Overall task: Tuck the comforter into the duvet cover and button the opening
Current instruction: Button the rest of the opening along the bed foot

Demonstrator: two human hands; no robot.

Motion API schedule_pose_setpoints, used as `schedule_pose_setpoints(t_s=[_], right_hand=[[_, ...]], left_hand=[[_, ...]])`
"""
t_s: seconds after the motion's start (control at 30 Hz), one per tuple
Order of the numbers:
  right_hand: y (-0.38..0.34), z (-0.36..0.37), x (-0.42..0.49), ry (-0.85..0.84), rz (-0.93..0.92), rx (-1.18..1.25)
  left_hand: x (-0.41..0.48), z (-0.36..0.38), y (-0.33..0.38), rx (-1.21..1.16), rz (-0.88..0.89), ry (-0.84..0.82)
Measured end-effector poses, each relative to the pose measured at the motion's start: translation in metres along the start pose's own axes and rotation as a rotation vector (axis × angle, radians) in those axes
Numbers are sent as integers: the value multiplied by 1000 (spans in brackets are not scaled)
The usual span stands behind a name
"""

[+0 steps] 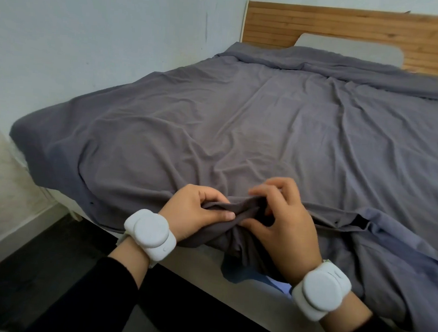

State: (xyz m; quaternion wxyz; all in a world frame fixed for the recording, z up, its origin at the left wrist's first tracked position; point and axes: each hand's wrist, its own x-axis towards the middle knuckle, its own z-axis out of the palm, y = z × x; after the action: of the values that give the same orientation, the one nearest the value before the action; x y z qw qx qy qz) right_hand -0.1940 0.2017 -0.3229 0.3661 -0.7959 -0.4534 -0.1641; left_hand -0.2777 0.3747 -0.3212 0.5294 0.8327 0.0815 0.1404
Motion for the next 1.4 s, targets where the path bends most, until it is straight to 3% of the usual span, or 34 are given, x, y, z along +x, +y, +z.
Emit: schedule_pose_setpoints(t_s=[0.17, 0.4, 0.67, 1.0, 1.23, 1.4], right_hand=[[6, -1, 3, -216, 22, -7], [5, 3, 1, -146, 13, -15], [-2, 4, 0, -80, -47, -269], [3, 11, 1, -65, -37, -256], [12, 7, 9, -2, 58, -192], [16, 1, 21, 175, 110, -216]], left_hand=[[-2, 1, 2, 27, 30, -27], [-4, 3, 4, -7, 8, -14], [-4, 7, 5, -79, -14, -51], [-8, 7, -8, 129, 67, 10], [-13, -28, -22, 405, -31, 299], [-28, -68, -38, 532, -322, 552]])
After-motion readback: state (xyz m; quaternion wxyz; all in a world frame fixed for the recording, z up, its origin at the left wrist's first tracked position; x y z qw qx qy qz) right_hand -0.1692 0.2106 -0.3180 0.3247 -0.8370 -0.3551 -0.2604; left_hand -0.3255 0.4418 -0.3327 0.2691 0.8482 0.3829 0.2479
